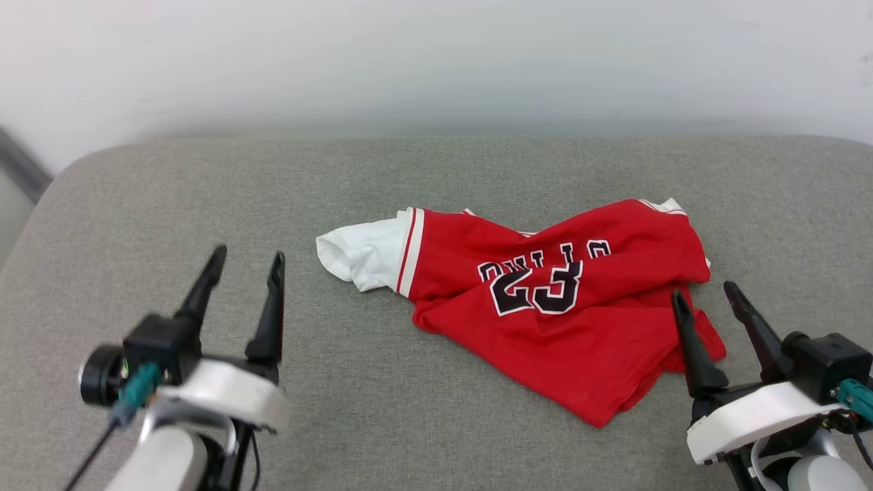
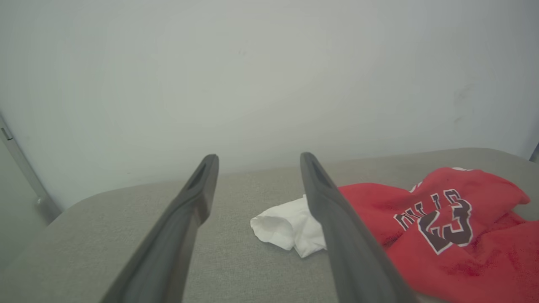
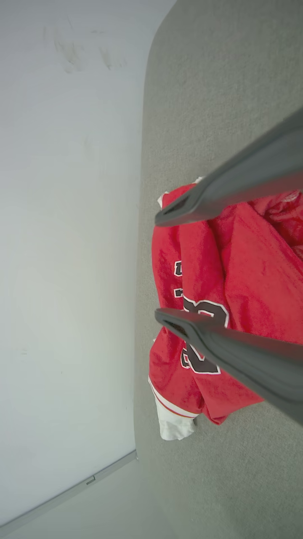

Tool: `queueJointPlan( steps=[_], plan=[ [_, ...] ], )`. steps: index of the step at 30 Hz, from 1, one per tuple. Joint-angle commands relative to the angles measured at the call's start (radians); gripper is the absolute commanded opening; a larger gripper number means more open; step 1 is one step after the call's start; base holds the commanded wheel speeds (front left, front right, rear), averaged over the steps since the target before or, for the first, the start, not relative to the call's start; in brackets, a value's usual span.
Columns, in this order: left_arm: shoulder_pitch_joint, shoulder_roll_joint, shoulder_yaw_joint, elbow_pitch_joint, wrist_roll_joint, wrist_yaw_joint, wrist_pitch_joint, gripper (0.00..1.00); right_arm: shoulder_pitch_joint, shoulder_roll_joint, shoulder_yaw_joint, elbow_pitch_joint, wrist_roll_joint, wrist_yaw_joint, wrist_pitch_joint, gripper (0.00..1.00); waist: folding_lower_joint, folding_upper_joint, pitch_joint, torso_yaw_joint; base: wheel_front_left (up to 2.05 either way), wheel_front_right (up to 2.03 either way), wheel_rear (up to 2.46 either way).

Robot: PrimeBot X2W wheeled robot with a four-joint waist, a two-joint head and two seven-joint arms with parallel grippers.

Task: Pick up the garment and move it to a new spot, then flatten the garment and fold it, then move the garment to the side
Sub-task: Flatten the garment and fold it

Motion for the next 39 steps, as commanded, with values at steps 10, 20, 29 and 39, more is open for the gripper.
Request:
queueJointPlan(
  steps=[10,20,29,39],
  plan=[
    [0.200,-0.104,0.121,-0.152,0.088,-0.031,-0.002,1.00,-0.002,-0.147,0.120,-0.060,0.049,0.000,0.221,1.00,0.0001,0.0000,0.025,0.015,0.00,0.00,0.00],
    [0.154,-0.172,0.164,-0.133,0.152,-0.102,-0.003,1.00,-0.146,-0.321,0.308,-0.091,0.213,0.000,0.773,1.00,0.0001,0.0000,0.108,0.082,0.00,0.00,0.00],
    [0.131,-0.247,0.200,-0.070,0.169,-0.156,-0.003,1.00,-0.256,-0.398,0.471,0.011,0.276,0.000,0.889,1.00,0.0001,0.0000,0.151,0.163,0.00,0.00,0.00],
    [0.123,-0.304,0.238,-0.039,0.208,-0.204,-0.003,1.00,-0.285,-0.415,0.509,0.213,0.211,-0.003,0.796,1.00,0.0001,0.0000,0.183,0.211,0.00,0.00,0.00]
  ],
)
